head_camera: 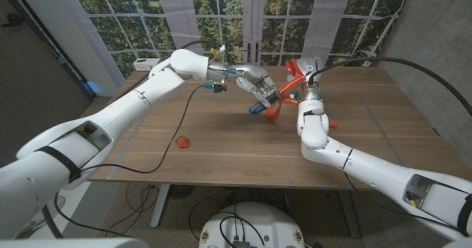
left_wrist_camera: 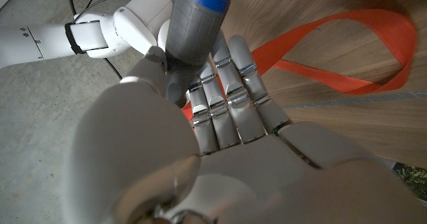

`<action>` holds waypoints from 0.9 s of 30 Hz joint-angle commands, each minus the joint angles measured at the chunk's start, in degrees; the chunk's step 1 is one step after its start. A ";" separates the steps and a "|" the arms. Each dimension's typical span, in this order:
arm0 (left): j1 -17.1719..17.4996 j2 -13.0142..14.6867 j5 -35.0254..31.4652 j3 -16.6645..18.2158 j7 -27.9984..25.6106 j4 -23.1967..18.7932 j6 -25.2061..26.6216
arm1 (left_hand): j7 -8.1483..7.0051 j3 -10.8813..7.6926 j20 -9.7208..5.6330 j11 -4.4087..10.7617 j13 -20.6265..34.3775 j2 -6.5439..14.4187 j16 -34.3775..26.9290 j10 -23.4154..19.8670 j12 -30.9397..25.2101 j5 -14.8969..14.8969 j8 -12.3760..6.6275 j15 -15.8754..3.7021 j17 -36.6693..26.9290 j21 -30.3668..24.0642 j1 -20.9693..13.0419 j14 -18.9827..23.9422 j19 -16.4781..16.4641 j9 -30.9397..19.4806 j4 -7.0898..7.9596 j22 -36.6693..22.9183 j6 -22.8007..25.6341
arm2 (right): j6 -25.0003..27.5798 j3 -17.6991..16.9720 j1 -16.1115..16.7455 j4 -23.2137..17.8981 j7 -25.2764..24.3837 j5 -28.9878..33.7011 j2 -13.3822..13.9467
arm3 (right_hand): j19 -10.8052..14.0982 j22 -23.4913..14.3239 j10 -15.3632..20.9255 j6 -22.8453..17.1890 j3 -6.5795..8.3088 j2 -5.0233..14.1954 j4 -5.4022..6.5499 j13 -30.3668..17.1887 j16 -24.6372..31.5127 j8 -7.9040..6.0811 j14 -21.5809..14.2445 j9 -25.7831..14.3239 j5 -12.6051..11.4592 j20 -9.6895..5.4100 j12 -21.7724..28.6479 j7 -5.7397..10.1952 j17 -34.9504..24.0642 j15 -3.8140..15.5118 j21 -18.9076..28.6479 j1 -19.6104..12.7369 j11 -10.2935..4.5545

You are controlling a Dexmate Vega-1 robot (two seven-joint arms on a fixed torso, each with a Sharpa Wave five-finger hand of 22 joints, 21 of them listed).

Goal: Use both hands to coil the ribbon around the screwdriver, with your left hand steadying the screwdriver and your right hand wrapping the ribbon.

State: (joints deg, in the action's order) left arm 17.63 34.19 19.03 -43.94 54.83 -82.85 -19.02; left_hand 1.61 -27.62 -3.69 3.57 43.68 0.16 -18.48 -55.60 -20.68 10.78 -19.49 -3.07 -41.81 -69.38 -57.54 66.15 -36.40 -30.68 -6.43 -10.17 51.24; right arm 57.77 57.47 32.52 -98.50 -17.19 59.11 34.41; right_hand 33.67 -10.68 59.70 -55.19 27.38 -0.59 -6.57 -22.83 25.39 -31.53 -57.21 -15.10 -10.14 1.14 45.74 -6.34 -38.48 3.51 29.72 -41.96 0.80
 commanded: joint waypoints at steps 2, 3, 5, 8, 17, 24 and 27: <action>0.77 -1.04 2.08 0.40 2.26 4.05 -4.13 | -0.76 -3.67 -3.82 4.29 0.20 7.31 -0.08 -4.47 0.25 0.45 -0.03 -9.96 -0.22 -0.42 -7.34 9.70 0.21 -0.30 -1.82 -0.08 1.21 | -8.78 1.63 -5.67 2.81 3.55 7.46 -3.63 | -0.03 -0.07 2.30 -6.33 1.87 8.03 -1.51 -0.19 -0.02 -1.10 -5.33 -0.07 -0.43 -0.15 0.19 4.75 -0.23 6.62 0.22 -8.42 -2.08; 0.83 -1.08 1.88 0.27 2.28 4.15 -4.20 | -0.72 -3.67 -3.83 4.32 0.25 7.30 -0.09 -4.39 0.27 0.46 0.00 -9.96 -0.25 -0.43 -7.33 9.69 0.22 -0.30 -1.82 -0.08 1.18 | -9.25 1.72 -6.03 3.38 3.27 8.24 -4.16 | -0.03 -0.07 2.25 -6.26 1.86 8.05 -1.51 -0.26 -0.01 -1.08 -5.32 -0.09 -0.43 -0.15 0.21 4.84 -0.27 6.62 0.22 -8.43 -2.05; 0.27 -1.41 1.52 -0.53 3.66 5.10 -4.18 | -0.77 -3.67 -3.83 4.31 0.26 7.29 -0.08 -4.45 0.27 0.47 0.03 -9.97 -0.24 -0.44 -7.34 9.66 0.22 -0.27 -1.83 -0.08 1.28 | -10.85 1.89 -7.08 3.70 4.37 9.45 -4.45 | -0.04 -0.07 2.23 -6.30 1.81 8.04 -1.47 -0.33 0.00 -1.10 -5.32 -0.11 -0.41 -0.18 0.24 4.87 -0.32 6.67 0.22 -8.38 -2.17; 0.17 -1.53 1.06 -1.11 4.38 5.94 -4.07 | -0.67 -3.66 -3.85 4.25 0.30 7.29 -0.02 -4.46 0.29 0.47 0.07 -9.96 -0.19 -0.48 -7.33 9.60 0.21 -0.30 -1.82 -0.09 1.28 | -13.15 2.41 -8.48 3.89 6.19 12.08 -4.34 | -0.03 -0.07 2.30 -6.26 1.85 8.05 -1.53 -0.31 -0.03 -1.08 -5.30 -0.12 -0.43 -0.20 0.24 4.95 -0.34 6.68 0.24 -8.46 -2.16; -1.03 -0.47 -2.96 -3.74 6.69 6.98 -1.54 | -0.52 -3.67 -3.85 4.19 0.30 7.29 -0.08 -4.54 0.45 0.49 0.22 -9.96 -0.22 -0.60 -7.36 9.70 0.16 -0.39 -1.86 -0.09 1.38 | -17.44 1.04 -8.85 4.31 8.37 16.43 -4.81 | 0.01 -0.07 2.35 -6.39 1.84 7.96 -1.45 -0.30 -0.18 -1.07 -5.42 -0.09 -0.46 -0.28 0.22 5.05 -0.28 6.87 0.29 -8.31 -2.23; 0.37 0.92 -3.29 -2.68 4.65 6.66 -1.07 | -0.54 -3.70 -3.83 3.90 0.24 7.31 -0.14 -4.66 0.55 0.48 0.39 -9.97 -0.21 -0.68 -7.41 9.82 0.13 -0.41 -1.90 -0.08 1.36 | -16.55 -1.60 -7.38 5.25 6.22 16.50 -7.05 | 0.05 -0.07 2.42 -6.48 1.90 7.87 -1.49 -0.17 -0.34 -1.03 -5.49 -0.02 -0.50 -0.29 0.14 5.14 -0.20 6.88 0.33 -8.32 -2.31; 0.31 1.13 -4.03 -2.78 4.48 6.08 -1.17 | -0.38 -3.70 -3.78 3.90 0.28 7.31 -0.17 -4.68 0.59 0.46 0.51 -9.97 -0.21 -0.75 -7.42 9.90 0.10 -0.43 -1.91 -0.08 1.32 | -16.29 -2.33 -7.00 5.45 5.81 16.12 -7.74 | 0.05 -0.07 2.37 -6.52 1.86 7.94 -1.46 -0.23 -0.32 -1.04 -5.40 -0.04 -0.50 -0.30 0.14 5.12 -0.34 6.98 0.34 -8.32 -2.33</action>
State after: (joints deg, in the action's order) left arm 17.91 34.39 17.53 -45.41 57.89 -78.67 -20.94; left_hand 1.01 -27.62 -3.68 3.69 43.86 -0.29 -17.97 -55.91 -20.18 11.08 -19.23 -3.09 -41.69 -69.72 -57.99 66.12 -36.41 -31.18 -6.43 -10.17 53.01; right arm 49.06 57.49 26.88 -95.09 -12.65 68.21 29.90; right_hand 33.67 -10.68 59.70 -55.19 27.30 -0.59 -6.65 -22.95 25.39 -31.53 -57.24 -15.02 -10.41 1.14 45.60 -6.34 -38.64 3.49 29.72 -41.96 0.80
